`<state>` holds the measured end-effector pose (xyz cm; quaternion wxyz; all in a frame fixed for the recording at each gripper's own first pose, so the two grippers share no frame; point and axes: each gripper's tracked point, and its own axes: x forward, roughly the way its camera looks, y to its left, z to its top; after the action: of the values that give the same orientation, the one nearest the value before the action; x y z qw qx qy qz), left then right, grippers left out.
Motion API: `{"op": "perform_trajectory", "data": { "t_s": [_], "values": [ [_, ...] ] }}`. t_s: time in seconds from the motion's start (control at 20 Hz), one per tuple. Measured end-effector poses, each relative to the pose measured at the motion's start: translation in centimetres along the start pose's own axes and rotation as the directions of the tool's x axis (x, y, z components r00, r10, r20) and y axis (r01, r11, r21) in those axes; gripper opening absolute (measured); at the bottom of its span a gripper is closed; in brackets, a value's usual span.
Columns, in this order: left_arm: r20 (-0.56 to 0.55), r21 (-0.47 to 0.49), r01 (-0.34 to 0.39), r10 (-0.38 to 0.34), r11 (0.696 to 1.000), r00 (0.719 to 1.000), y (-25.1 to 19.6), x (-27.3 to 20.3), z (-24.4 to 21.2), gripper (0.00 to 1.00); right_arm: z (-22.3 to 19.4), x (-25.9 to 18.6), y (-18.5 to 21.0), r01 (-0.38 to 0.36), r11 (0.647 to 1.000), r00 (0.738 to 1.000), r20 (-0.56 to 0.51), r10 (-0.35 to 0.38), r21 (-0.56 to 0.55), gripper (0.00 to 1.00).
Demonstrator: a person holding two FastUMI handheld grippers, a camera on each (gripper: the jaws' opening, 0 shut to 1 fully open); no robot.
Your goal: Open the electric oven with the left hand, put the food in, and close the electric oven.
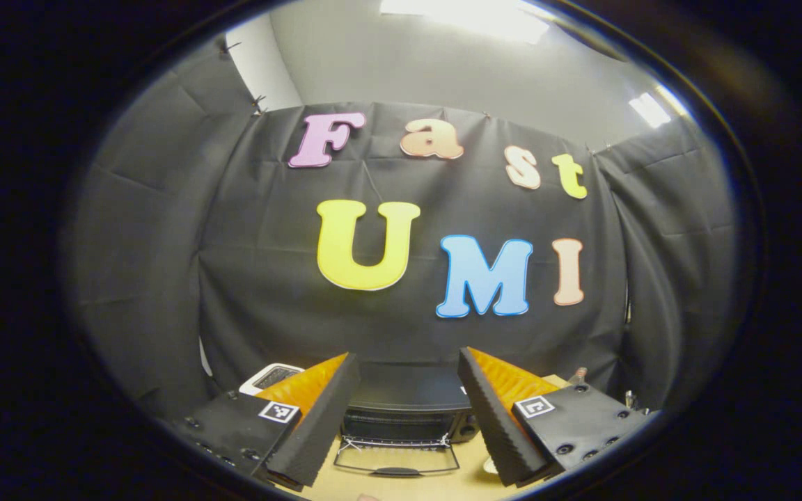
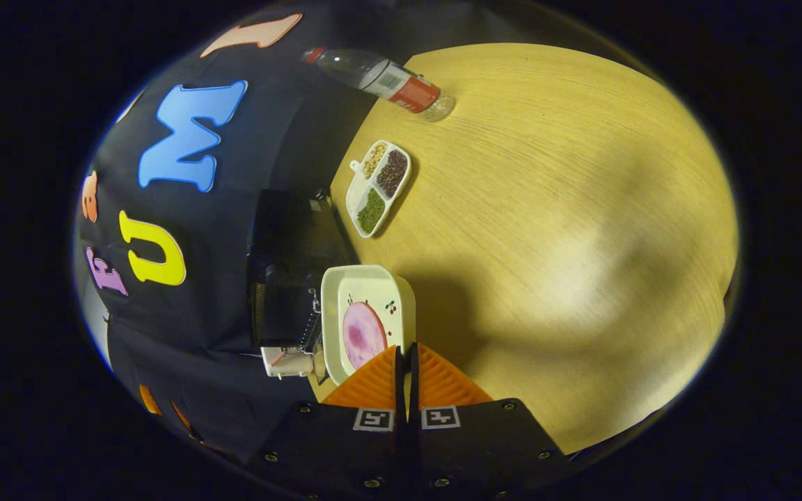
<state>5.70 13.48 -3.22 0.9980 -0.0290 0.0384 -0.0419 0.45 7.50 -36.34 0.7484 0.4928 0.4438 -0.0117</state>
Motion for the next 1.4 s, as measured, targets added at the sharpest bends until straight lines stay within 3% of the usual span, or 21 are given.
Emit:
{"op": "perform_trajectory", "data": {
  "t_s": [0.3,0.35,0.4,0.5,0.7,1.05,1.4],
  "values": [
    [0.004,0.041,0.026,-0.026,0.999,1.000,2.5,-1.0,-1.4,1.00,-4.4,3.2,6.3,-0.030,0.994,0.999,0.040,0.026,0.108,0.00],
    [0.003,0.042,0.024,-0.024,0.999,1.000,3.0,-1.3,-1.4,0.92,-4.9,3.9,7.1,-0.022,0.993,0.999,0.048,0.016,0.119,0.00],
    [0.003,0.041,0.019,-0.019,0.999,1.000,3.7,-1.5,-1.5,1.00,-5.4,4.8,7.8,-0.012,0.991,0.999,0.054,0.005,0.135,0.00],
    [0.001,0.035,0.001,-0.001,0.999,1.000,5.3,-2.2,-1.6,1.00,-6.5,6.4,9.2,0.004,0.981,0.997,0.069,-0.018,0.193,0.00],
    [-0.006,0.021,-0.054,0.054,0.998,0.999,8.8,-3.6,-1.6,0.97,-8.2,9.9,12.0,0.043,0.972,0.993,0.095,-0.067,0.230,0.00],
    [-0.025,0.036,-0.163,0.164,0.986,0.986,15.9,-5.8,-1.9,1.00,-7.6,15.5,17.3,0.030,0.949,0.984,0.157,-0.083,0.315,0.00],
    [-0.043,0.040,-0.273,0.275,0.961,0.960,22.5,-7.4,-2.0,1.00,-5.8,22.3,19.1,0.042,0.911,0.947,0.275,-0.167,0.410,0.00]
  ]
}}
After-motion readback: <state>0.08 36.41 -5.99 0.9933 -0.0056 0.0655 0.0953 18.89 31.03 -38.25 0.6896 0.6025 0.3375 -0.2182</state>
